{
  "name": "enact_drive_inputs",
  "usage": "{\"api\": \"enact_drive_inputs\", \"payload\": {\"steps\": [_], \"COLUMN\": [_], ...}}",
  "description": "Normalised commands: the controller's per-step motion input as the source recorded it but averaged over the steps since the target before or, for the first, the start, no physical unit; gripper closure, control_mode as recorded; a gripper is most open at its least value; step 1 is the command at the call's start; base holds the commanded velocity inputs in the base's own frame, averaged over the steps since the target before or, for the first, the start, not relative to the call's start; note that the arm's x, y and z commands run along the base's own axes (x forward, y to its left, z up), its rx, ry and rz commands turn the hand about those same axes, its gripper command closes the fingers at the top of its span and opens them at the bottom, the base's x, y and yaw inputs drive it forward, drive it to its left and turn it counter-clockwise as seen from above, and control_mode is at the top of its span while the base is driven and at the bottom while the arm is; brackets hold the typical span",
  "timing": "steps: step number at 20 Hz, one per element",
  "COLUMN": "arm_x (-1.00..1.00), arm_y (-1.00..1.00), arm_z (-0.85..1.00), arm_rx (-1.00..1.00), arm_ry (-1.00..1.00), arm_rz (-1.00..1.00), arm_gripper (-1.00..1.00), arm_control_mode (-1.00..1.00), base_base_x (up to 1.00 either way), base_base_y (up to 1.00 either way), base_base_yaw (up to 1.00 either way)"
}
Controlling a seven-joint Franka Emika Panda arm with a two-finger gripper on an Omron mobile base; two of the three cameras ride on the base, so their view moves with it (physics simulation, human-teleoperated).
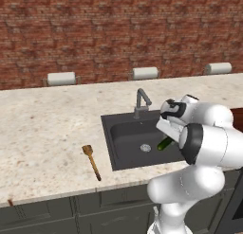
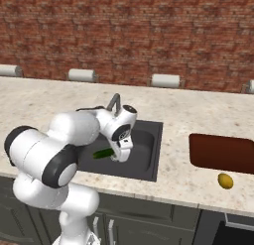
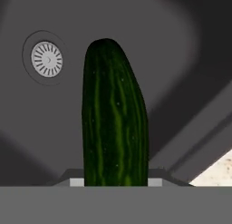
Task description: Pick up all produce items and place them in the sink. Turn on the sink faucet to wash them. Then turn the sink off and put them in the tray.
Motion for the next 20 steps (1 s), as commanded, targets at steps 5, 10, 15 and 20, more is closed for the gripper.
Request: {"api": "enact_drive_inputs", "payload": {"steps": [5,10,15,20], "arm_x": [0.29,0.14,0.31,0.43], "arm_y": [-0.13,-0.1,0.0,0.0], "arm_z": [-0.36,-0.44,-0.3,-0.19], "arm_rx": [0.02,0.03,0.01,0.0], "arm_ry": [0.0,0.0,-0.01,0.0], "arm_rz": [0.01,0.02,0.02,0.03], "arm_gripper": [1.0,1.0,1.0,1.0], "arm_control_mode": [-1.0,-1.0,-1.0,-1.0], "base_base_x": [0.0,0.0,0.0,0.0], "base_base_y": [0.0,0.0,0.0,0.0], "base_base_yaw": [0.0,0.0,0.0,0.0]}}
